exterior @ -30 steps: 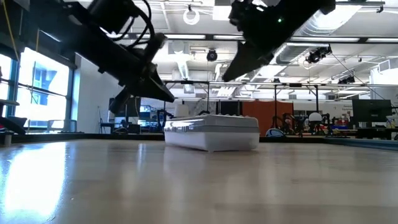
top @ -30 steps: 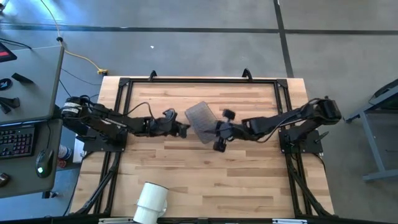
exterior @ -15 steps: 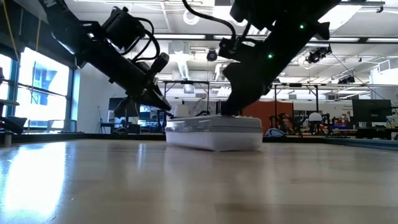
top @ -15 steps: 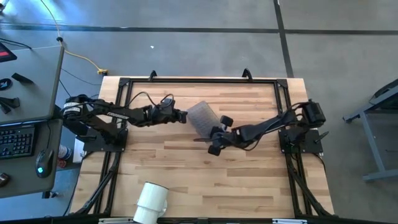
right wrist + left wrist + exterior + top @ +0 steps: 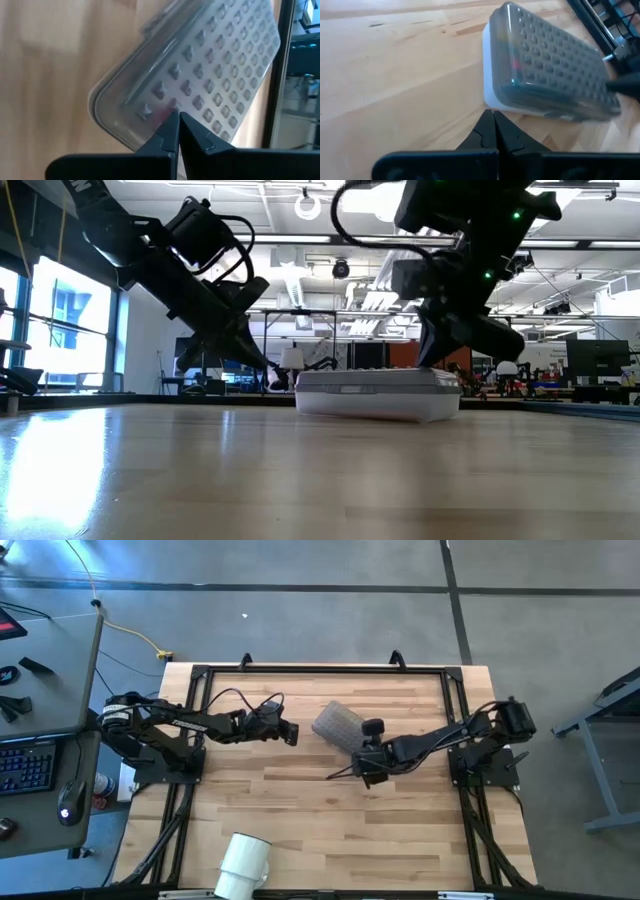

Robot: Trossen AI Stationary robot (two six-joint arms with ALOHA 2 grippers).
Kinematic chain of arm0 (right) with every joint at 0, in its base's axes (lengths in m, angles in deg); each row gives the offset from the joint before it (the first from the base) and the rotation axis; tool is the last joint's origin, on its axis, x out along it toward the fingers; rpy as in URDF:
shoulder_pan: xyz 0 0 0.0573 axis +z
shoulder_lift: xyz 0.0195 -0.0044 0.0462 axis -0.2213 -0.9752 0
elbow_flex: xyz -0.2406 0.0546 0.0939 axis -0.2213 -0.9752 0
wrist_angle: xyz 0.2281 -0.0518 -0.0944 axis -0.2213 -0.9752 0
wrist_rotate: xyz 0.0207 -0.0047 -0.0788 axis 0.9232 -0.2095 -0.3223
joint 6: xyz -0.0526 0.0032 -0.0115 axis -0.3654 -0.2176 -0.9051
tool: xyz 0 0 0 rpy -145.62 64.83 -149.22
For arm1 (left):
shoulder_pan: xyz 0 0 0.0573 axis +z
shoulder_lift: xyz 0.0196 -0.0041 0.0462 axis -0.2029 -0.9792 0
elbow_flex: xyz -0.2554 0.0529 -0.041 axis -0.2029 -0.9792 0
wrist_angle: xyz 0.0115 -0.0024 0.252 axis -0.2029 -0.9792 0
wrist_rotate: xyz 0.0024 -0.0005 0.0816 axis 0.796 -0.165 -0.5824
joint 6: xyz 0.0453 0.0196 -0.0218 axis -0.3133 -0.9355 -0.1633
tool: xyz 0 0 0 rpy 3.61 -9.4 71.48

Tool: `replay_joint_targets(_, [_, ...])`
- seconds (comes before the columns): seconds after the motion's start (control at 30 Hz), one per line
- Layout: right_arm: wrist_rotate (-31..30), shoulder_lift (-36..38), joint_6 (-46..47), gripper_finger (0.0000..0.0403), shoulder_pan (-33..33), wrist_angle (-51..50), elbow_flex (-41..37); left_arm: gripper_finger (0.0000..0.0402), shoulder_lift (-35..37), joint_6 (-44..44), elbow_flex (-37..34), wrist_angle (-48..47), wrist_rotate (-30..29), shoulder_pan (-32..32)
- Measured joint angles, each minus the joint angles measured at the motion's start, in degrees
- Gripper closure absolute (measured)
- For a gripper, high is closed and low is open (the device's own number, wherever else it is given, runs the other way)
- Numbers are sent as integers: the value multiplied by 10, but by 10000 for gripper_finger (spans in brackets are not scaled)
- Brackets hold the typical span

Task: Pick & place school supplies into a supply box
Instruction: Close the supply box, then return to Home Position

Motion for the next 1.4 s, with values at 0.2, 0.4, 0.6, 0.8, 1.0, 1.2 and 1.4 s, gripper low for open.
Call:
replay_joint_targets(0.2, [-18,7,-4,403,-20,-63,0,375,0,-9,0,-1,-1,0])
replay_joint_targets(0.4, [-98,37,4,403,-35,-64,0,342,0,-18,0,-5,-1,0])
replay_joint_targets(0.6, [-67,115,42,403,-5,-11,0,376,3,-63,0,0,56,0])
replay_joint_targets(0.8, [-22,251,69,403,55,-33,0,378,124,-132,-1,-4,186,7])
replay_joint_targets(1.0, [-31,392,183,403,111,-152,1,318,336,-238,1,-126,143,-6])
replay_joint_targets(1.2, [-93,490,324,403,170,-202,-38,315,547,-259,-7,-359,-20,-58])
replay_joint_targets(1.4, [-119,586,310,403,212,-76,-205,338,667,-212,-107,-328,-71,-128])
